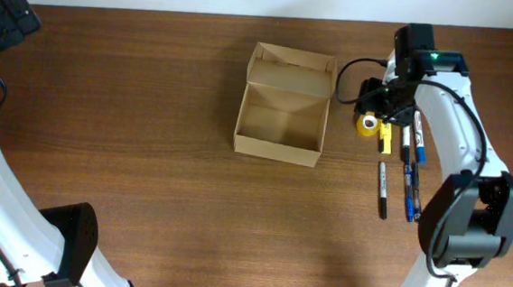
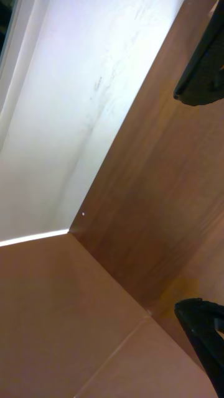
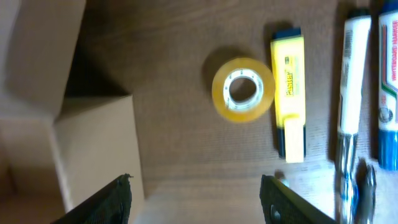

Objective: Pack container
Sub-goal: 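Reach the right gripper to the clear tape roll and grasp it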

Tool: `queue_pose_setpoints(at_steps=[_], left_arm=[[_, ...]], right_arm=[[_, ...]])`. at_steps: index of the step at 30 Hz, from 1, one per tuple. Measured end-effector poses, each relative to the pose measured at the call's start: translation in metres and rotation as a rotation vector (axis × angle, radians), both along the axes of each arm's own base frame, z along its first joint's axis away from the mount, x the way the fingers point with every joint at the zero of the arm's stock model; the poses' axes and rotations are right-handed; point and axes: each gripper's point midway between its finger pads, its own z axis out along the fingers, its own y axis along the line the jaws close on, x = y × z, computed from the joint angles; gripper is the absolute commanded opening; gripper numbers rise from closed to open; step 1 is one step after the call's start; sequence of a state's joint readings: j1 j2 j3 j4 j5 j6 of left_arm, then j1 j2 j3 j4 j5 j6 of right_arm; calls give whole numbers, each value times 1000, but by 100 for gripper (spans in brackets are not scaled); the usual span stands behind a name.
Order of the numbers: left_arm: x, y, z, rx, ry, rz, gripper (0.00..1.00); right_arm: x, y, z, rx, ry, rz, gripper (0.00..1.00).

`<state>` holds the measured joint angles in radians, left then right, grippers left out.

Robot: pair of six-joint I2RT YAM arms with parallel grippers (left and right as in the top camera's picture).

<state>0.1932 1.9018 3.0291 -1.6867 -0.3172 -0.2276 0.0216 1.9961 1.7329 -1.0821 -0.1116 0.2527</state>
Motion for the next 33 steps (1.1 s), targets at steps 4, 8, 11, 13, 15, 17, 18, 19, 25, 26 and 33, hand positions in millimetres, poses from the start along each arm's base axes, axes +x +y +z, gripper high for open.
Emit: queue_pose_setpoints(at_steps=[4,8,11,13,15,17,18,19,25,26,33], left_arm=[[0,0,0,0,0,0,100],[0,0,0,0,0,0,100],[0,0,0,0,0,0,100],[0,0,0,0,0,0,100],[0,0,0,0,0,0,100],[0,0,0,0,0,0,100],[0,0,0,0,0,0,100],[0,0,0,0,0,0,100],[0,0,0,0,0,0,100],[0,0,0,0,0,0,100],[0,0,0,0,0,0,100]], right_arm=[[12,-2,-11,-11,-20,1,67],[23,-3,-22,-22,-39,5,67],[28,-3,-32,-26,-34,14,67],[28,-4,-42,-29,-17,16,67],[28,-4,-51,-30,1,18,67],[28,-4,-59,-31,11,19,67],[29,-4,-62,-31,15,19,67],[30,-4,-65,-31,17,19,67],[31,-4,-74,-31,25,21,67],[31,-4,-75,-31,27,21,67],[29,-4,-90,-32,56,23,67]])
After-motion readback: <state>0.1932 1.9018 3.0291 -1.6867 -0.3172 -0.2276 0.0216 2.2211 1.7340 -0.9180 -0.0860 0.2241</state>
